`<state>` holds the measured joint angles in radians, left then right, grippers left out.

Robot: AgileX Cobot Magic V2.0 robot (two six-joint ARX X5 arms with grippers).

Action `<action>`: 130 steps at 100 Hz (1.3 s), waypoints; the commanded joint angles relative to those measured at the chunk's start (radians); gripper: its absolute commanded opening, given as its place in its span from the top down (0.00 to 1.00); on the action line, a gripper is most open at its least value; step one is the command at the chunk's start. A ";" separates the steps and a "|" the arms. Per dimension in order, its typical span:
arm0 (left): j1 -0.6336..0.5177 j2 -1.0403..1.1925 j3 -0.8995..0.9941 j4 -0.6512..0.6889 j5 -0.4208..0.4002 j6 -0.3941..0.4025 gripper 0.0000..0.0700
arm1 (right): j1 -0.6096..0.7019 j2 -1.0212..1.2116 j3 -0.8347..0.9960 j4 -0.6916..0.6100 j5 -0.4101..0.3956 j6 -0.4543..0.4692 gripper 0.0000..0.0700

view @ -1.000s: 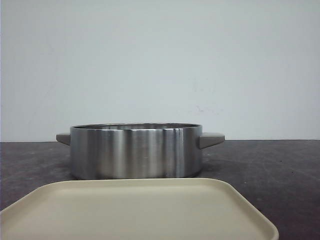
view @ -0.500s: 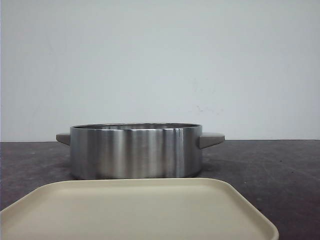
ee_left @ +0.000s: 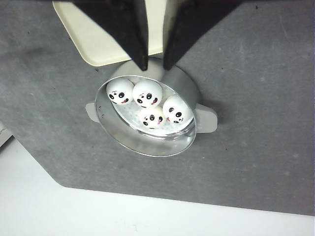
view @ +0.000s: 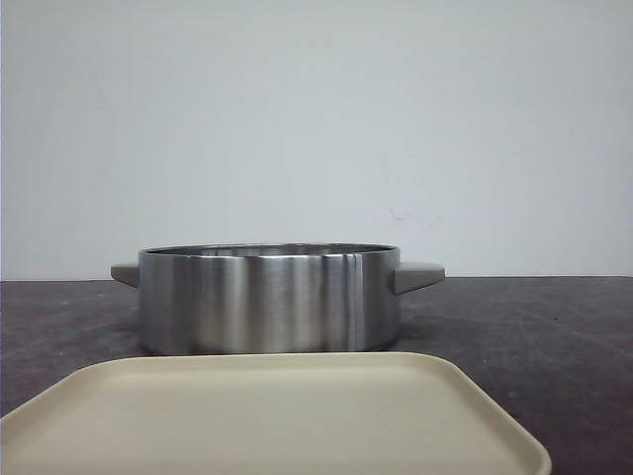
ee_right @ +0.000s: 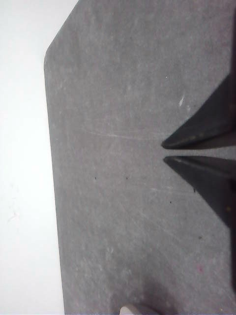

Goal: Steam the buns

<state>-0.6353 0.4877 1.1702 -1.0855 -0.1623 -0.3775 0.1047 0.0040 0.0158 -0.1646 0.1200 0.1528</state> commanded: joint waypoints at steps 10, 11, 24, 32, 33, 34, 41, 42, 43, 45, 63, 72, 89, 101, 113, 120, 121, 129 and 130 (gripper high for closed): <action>-0.006 -0.014 0.013 -0.052 -0.008 0.134 1.00 | 0.004 0.000 -0.003 0.007 0.004 -0.010 0.98; -0.006 -0.016 0.013 -0.052 -0.013 0.148 1.00 | 0.004 0.000 -0.003 0.007 0.004 -0.010 0.98; 0.001 -0.056 0.004 0.016 -0.038 0.260 1.00 | 0.004 0.000 -0.003 0.007 0.004 -0.010 0.98; 0.023 -0.100 -0.047 0.141 -0.035 0.341 1.00 | 0.004 0.000 -0.003 0.007 0.004 -0.010 0.98; 0.028 -0.106 -0.058 0.158 -0.035 0.347 1.00 | 0.004 0.000 -0.003 0.007 0.004 -0.010 0.98; 0.033 -0.114 -0.071 0.177 -0.035 0.354 1.00 | 0.004 0.000 -0.003 0.007 0.004 -0.010 0.98; 0.079 -0.170 -0.182 0.337 -0.024 0.388 1.00 | 0.004 0.000 -0.003 0.007 0.004 -0.010 0.98; 0.087 -0.179 -0.201 0.363 -0.020 0.390 1.00 | 0.004 0.000 -0.003 0.007 0.004 -0.010 0.98; 0.095 -0.187 -0.220 0.388 -0.016 0.391 1.00 | 0.004 0.000 -0.003 0.007 0.004 -0.010 0.98; 0.112 -0.204 -0.260 0.438 -0.008 0.393 1.00 | 0.004 0.000 -0.003 0.007 0.004 -0.010 0.98; 0.303 -0.308 -0.583 0.767 0.146 0.373 1.00 | 0.004 0.000 -0.003 0.007 0.004 -0.010 0.98; 0.410 -0.322 -0.695 0.789 0.225 0.342 1.00 | 0.004 0.000 -0.003 0.007 0.004 -0.010 0.98; 0.529 -0.348 -0.835 0.792 0.245 0.306 1.00 | 0.004 0.000 -0.003 0.007 0.004 -0.010 0.98; 0.575 -0.420 -0.926 0.831 0.183 0.309 1.00 | 0.004 0.000 -0.003 0.007 0.004 -0.010 0.98; 0.610 -0.484 -1.016 0.877 0.129 0.308 1.00 | 0.004 0.000 -0.003 0.007 0.004 -0.010 0.98; 0.625 -0.484 -1.049 0.893 0.118 0.302 1.00 | 0.004 0.000 -0.003 0.006 0.003 -0.010 0.98; 0.628 -0.484 -1.053 0.893 0.117 0.302 1.00 | 0.004 0.000 -0.003 0.007 0.004 -0.010 0.98; 0.646 -0.485 -1.086 0.912 0.117 0.293 1.00 | 0.004 0.000 -0.003 0.007 0.003 -0.010 0.98; 0.649 -0.485 -1.091 0.917 0.117 0.288 1.00 | 0.004 0.000 -0.003 0.006 0.003 -0.010 0.98</action>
<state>0.0040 0.0055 0.0895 -0.2028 -0.0433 -0.0711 0.1055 0.0044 0.0158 -0.1638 0.1238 0.1524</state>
